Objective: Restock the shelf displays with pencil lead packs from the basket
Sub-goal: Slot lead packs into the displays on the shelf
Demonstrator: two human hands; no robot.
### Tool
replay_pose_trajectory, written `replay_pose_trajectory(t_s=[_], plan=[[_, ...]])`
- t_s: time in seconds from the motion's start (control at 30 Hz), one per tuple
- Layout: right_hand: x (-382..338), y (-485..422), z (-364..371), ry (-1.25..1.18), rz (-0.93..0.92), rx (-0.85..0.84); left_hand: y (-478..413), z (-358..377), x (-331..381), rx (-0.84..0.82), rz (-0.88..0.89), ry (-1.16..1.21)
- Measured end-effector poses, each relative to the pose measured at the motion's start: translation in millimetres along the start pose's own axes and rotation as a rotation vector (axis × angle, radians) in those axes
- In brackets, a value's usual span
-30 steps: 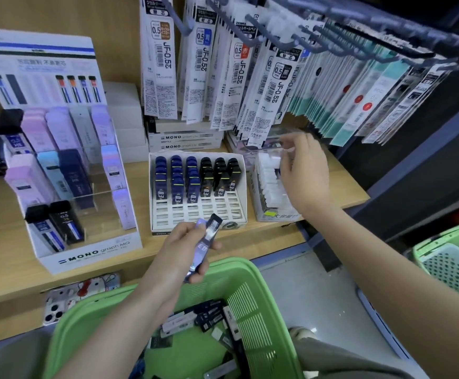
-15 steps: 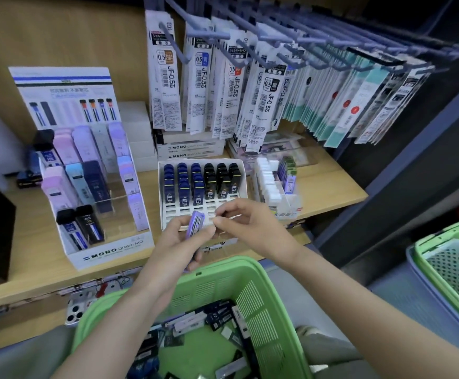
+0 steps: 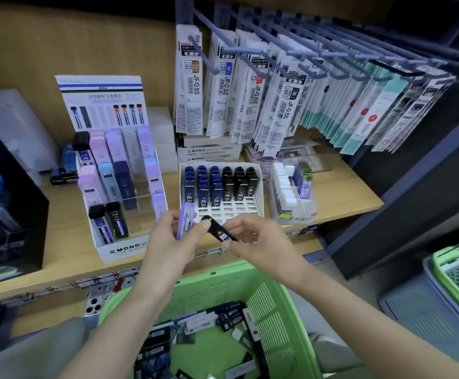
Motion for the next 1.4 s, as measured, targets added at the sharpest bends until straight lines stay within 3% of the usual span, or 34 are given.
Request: replay_pose_trajectory(t_s=[0.13,0.23,0.4,0.57,0.9,1.13,1.23,1.4], plan=[[-5,-2,14,0.090,-0.076,-0.038,-2,-4,1,-0.025,0.054,-0.067],[-7,-11,11,0.115,-0.051,-0.020,-4,-7,0,-0.014,-0.004,-0.033],[4,-36,-24,0.119,-0.003,0.258,-7,-11,2,0.002,-0.101,0.068],[29,-58,-50,0.410,-0.041,0.429,-10,-12,0,-0.002,-0.120,0.071],[45,-77,-55,0.654,-0.064,0.317,-13,-2,-3,-0.004,-0.154,0.056],[42,-89,-60,0.797,-0.044,0.098,-15,2,-6,-0.010,-0.157,0.033],[39,-91,-60,0.725,0.009,0.133,-15,2,-7,-0.014,-0.156,0.006],[40,-88,-59,0.620,-0.073,0.262,-15,3,-7,-0.029,-0.148,-0.006]])
Point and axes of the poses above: each hand's wrist, its own y-axis away from the middle knuckle, its own z-axis out of the palm, x = y × z, the point moved 4 cm from there along -y, towards the middle knuckle, and after that the axes turned 6 degrees about y, right-handed, at the moved point
